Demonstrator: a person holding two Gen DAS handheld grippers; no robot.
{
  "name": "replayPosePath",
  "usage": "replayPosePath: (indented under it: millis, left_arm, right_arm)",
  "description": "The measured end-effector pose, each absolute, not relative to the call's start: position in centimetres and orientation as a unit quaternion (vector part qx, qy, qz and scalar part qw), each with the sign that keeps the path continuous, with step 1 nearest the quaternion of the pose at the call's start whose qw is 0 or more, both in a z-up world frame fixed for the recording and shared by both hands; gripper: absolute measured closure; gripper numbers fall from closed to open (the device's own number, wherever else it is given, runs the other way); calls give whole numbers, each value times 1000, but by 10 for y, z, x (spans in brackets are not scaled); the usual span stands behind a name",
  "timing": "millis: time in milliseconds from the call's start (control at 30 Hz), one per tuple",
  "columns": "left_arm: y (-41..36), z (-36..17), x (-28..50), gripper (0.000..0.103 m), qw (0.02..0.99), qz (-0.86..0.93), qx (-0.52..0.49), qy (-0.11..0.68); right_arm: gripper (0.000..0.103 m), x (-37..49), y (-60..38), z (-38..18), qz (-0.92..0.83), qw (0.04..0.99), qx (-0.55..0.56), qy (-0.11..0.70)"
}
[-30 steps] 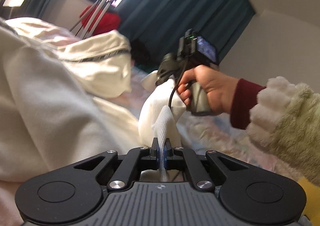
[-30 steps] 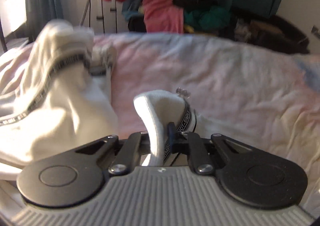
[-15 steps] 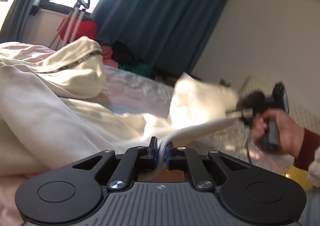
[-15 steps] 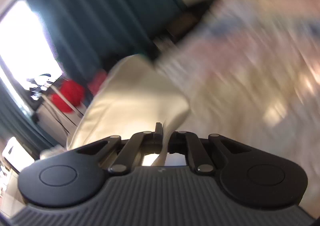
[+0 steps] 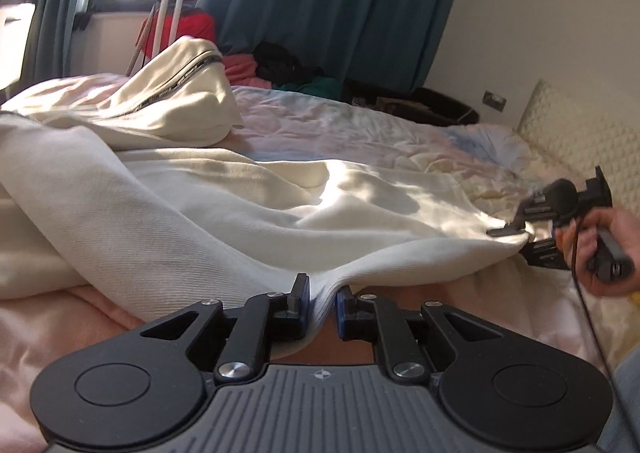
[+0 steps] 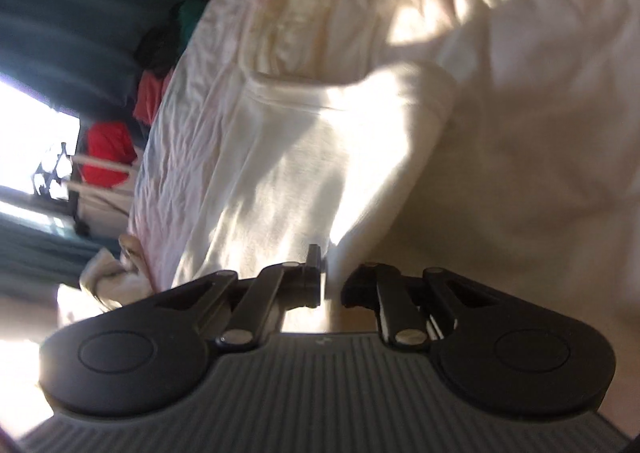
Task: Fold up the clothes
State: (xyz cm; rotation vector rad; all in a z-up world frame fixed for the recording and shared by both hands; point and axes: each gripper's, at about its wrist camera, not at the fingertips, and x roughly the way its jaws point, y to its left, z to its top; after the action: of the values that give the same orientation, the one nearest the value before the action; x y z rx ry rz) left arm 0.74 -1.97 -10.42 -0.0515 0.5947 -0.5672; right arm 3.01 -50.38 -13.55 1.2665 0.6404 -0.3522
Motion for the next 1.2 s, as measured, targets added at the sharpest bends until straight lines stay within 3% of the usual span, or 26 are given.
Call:
replayPosePath:
  millis: [33, 100, 167, 233, 300, 367, 433, 500, 567, 667, 800, 933, 1033, 1100, 1200]
  left_arm:
    - [-20, -106, 4, 88, 917, -274, -23, 290]
    - [-22, -110, 1, 87, 917, -269, -16, 294]
    - [-21, -108, -1, 86, 916, -264, -19, 301]
    - [-17, -101, -3, 78, 914, -259, -30, 309]
    - [-12, -94, -5, 54, 912, -254, -43, 318]
    - [6, -81, -7, 36, 909, -239, -102, 325]
    - [33, -71, -7, 34, 903, -219, -172, 328]
    - [70, -69, -6, 24, 891, -189, -263, 317]
    - [112, -83, -2, 20, 872, -120, -361, 307]
    - [171, -112, 7, 24, 819, 1, -489, 301]
    - [239, -136, -2, 38, 749, 110, -616, 218]
    - [275, -138, 2, 45, 724, 159, -646, 183]
    - [287, -137, 8, 75, 732, 166, -634, 185]
    - [293, -135, 11, 87, 739, 166, -624, 191]
    - [298, -111, 3, 94, 762, 163, -599, 182]
  right_arm:
    - [77, 28, -507, -141, -155, 735, 590, 294]
    - [71, 26, -510, -148, -153, 724, 607, 289]
    - [73, 27, -510, -150, -165, 726, 606, 281]
    - [75, 31, -509, -151, -178, 735, 591, 281]
    - [78, 34, -507, -150, -186, 748, 573, 280]
    - [85, 37, -508, -146, -200, 763, 549, 276]
    - [94, 39, -510, -141, -213, 777, 525, 274]
    - [96, 39, -515, -141, -206, 776, 532, 269]
    - [96, 39, -520, -140, -198, 776, 540, 259]
    - [96, 38, -525, -139, -200, 771, 553, 243]
    - [96, 35, -525, -133, -206, 776, 554, 218]
    - [96, 34, -525, -119, -204, 798, 532, 194]
    - [96, 36, -525, -112, -212, 817, 499, 197]
    - [96, 37, -525, -115, -219, 816, 497, 200]
    - [96, 36, -527, -122, -235, 803, 509, 205]
